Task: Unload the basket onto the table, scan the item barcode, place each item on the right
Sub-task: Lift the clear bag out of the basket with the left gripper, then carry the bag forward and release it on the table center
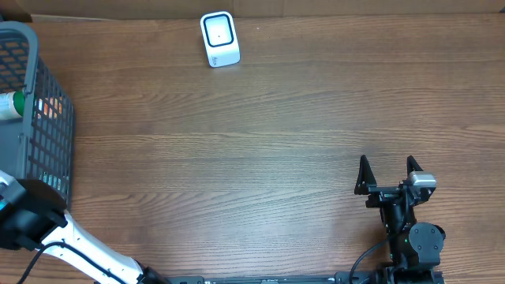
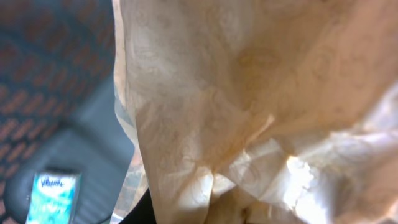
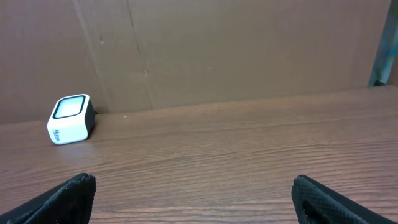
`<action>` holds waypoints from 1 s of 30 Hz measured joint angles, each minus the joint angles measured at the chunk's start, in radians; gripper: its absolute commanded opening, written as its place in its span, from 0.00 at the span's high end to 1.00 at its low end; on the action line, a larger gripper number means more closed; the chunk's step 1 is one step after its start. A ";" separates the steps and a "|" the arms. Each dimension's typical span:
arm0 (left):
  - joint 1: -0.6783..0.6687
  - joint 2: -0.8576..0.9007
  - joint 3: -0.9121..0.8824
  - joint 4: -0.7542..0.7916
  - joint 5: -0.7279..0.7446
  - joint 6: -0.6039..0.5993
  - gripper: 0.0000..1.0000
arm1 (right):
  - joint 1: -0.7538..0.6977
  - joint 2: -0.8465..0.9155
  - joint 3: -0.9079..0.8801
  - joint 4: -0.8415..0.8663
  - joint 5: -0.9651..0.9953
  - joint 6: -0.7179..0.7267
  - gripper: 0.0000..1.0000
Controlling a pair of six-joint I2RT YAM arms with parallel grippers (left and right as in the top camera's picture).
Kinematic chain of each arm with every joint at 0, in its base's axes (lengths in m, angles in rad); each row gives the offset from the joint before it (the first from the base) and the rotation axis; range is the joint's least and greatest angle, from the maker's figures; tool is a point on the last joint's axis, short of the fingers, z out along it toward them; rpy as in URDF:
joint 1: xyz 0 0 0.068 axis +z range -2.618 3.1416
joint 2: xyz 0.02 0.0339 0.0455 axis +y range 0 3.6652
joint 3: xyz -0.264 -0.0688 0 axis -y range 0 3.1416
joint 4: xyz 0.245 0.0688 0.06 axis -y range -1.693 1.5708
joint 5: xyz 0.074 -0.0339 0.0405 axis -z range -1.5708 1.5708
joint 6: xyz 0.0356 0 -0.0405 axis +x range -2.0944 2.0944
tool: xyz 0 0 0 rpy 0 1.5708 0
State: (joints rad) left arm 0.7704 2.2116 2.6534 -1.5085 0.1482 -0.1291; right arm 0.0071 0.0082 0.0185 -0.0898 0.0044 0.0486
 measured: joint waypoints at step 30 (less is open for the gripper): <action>-0.917 -0.069 0.046 -0.175 0.251 0.008 0.96 | 0.000 0.000 0.000 0.000 0.000 0.000 0.00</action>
State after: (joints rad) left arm -0.1471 2.1422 2.6995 -1.6840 0.3992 -0.1207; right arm 0.0071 0.0082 0.0185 -0.0898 0.0040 0.0483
